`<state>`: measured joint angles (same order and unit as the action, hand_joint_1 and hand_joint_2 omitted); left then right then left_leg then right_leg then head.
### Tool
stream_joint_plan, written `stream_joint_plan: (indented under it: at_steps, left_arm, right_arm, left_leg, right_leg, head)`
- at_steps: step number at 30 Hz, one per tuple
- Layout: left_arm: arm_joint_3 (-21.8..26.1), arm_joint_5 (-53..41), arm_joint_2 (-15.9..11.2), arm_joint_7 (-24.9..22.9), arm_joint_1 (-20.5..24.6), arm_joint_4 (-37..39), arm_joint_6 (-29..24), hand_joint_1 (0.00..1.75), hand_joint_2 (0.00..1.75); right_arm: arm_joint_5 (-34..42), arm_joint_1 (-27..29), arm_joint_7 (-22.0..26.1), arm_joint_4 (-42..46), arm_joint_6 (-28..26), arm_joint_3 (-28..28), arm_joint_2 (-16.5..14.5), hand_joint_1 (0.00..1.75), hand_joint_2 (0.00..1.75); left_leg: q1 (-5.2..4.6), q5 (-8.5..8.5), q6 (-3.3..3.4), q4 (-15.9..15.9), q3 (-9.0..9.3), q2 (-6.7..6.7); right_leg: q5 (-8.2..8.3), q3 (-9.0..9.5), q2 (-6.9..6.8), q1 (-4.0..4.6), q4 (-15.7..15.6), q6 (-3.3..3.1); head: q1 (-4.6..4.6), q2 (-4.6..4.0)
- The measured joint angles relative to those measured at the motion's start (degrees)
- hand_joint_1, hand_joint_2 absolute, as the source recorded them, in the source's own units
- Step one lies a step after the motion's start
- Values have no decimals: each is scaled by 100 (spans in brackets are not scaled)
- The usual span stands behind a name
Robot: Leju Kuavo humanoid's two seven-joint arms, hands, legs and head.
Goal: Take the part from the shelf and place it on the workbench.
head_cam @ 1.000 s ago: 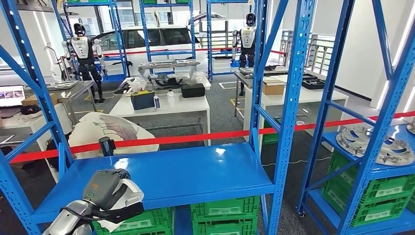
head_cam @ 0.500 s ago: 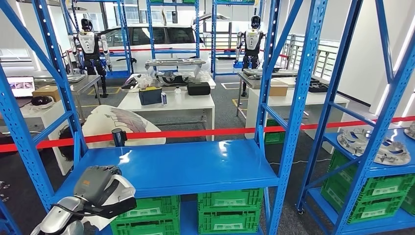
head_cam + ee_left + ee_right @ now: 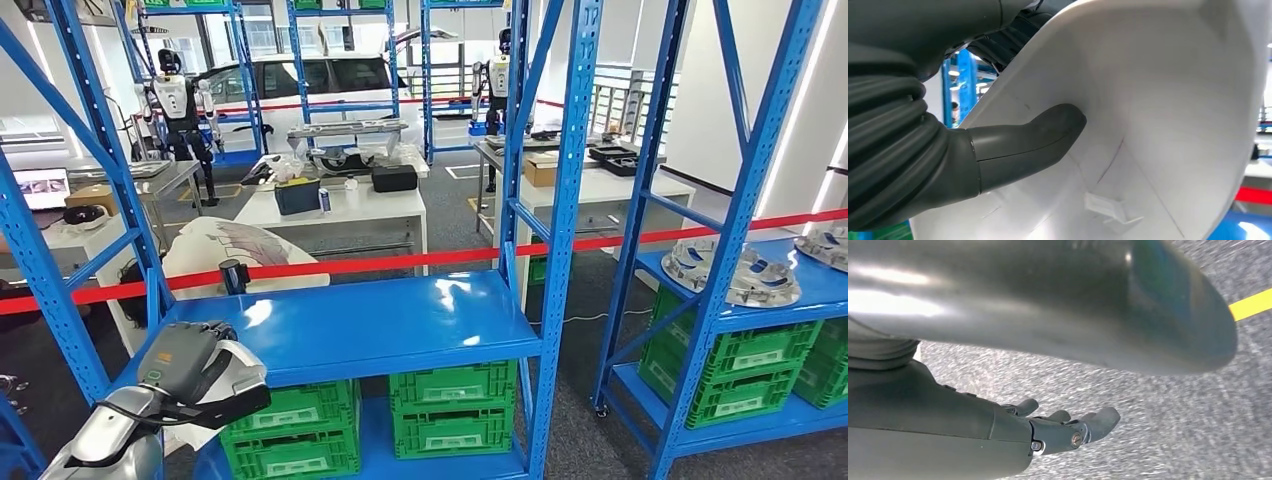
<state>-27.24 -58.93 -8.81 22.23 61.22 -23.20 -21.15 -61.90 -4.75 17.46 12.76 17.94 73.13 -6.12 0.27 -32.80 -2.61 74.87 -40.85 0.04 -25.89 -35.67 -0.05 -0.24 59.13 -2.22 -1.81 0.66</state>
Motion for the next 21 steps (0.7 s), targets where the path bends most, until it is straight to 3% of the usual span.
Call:
stream_joint_plan:
  at_steps: [1, 3, 5, 6, 8, 9, 11, 13, 14, 15, 16, 17, 18, 20, 21]
  left_arm:
    - [2, -7, -8, -10, -8, 3, -11, 150, 175]
    - [15, -16, -17, -23, -12, -7, -36, 150, 175]
    - [36, -31, -18, -42, -8, -36, -52, 150, 175]
    - [46, -40, -22, -53, -4, -47, -56, 150, 175]
    - [63, -53, -31, -77, 2, -50, -56, 150, 175]
    - [72, -56, -34, -85, 7, -51, -54, 150, 175]
    - [89, -57, -35, -99, 16, -57, -46, 150, 175]
    - [116, -58, -43, -104, 17, -64, -38, 150, 175]
    - [131, -60, -49, -104, 16, -65, -34, 150, 175]
    - [143, -61, -54, -104, 14, -65, -31, 150, 175]
    - [149, -62, -59, -104, 11, -65, -29, 150, 175]
    - [153, -63, -64, -103, 8, -66, -28, 150, 175]
    - [159, -63, -69, -101, 4, -70, -31, 150, 175]
    - [184, -61, -95, -93, -4, -86, -44, 150, 175]
    - [198, -60, -104, -87, -9, -93, -50, 150, 175]
  right_arm:
    - [-2, 0, -5, 0, 0, 0, 0, 0, 0]
    - [-9, -2, -20, 0, 0, 0, 0, 0, 0]
    - [-17, -8, -49, 0, 0, 0, 0, 0, 0]
    - [-21, -11, -65, 0, 0, 0, 0, 0, 0]
    - [-31, -9, -80, 0, 0, 1, 0, 0, 0]
    - [-38, -5, -85, 0, 1, 2, -1, 0, 0]
    - [-47, -3, -95, -1, 6, 2, -5, 0, 0]
    - [-50, -7, -127, -1, 11, 2, -3, 0, 0]
    - [-50, -11, -145, 0, 11, 2, 0, 0, 0]
    - [-50, -14, -161, 0, 11, 2, 3, 0, 0]
    - [-50, -19, -174, 0, 11, 2, 4, 0, 0]
    - [-50, -24, -178, 0, 11, 2, 4, 0, 0]
    - [-50, -32, -182, 0, 11, 2, 4, 0, 0]
    - [-50, -46, -186, 0, 10, 2, 4, 0, 0]
    - [-51, -48, -190, 0, 10, 2, 4, 0, 0]
  left_leg:
    - [3, 155, 4, -121, 156, 0]
    - [-2, 338, 38, -813, 707, -2]
    - [-36, 243, 99, -1482, 1147, -9]
    - [-63, 192, 133, -1639, 1218, -11]
    - [-72, 272, 231, -1710, 1167, 2]
    - [-67, 331, 282, -1726, 1127, 13]
    - [-51, 468, 370, -1744, 1012, 34]
    - [-57, 600, 408, -1737, 843, 38]
    - [-58, 666, 408, -1727, 752, 37]
    - [-56, 729, 401, -1713, 656, 36]
    - [-51, 791, 387, -1692, 556, 33]
    - [-45, 845, 367, -1665, 464, 29]
    - [-43, 891, 340, -1629, 376, 25]
    - [-49, 967, 274, -1557, 264, 30]
    - [-54, 1009, 239, -1542, 238, 34]
  right_leg:
    - [59, -84, -1, 0, 9, 10]
    - [170, -220, 0, 4, 22, 46]
    - [273, -281, 0, 4, 17, 101]
    - [327, -293, 0, -3, 2, 135]
    - [399, -319, 7, -19, -26, 206]
    - [329, -359, 12, -25, 18, 238]
    - [-127, -522, 17, -32, 421, 273]
    - [-645, -711, 17, -34, 1153, 292]
    - [-726, -752, 17, -35, 1462, 300]
    - [-660, -718, 17, -36, 1621, 304]
    - [-504, -593, 16, -37, 1598, 305]
    - [-343, -384, 16, -39, 1395, 301]
    - [-298, -83, 16, -38, 1031, 293]
    - [-441, 416, 30, -21, 305, 243]
    - [-531, 545, 37, -7, 93, 213]
  head:
    - [1, 0]
    - [1, 0]
    - [4, 0]
    - [5, 0]
    - [5, 0]
    - [7, 0]
    - [8, 0]
    - [9, 0]
    - [9, 0]
    - [10, 0]
    - [9, 0]
    - [10, 0]
    - [10, 0]
    - [9, 0]
    - [9, 0]
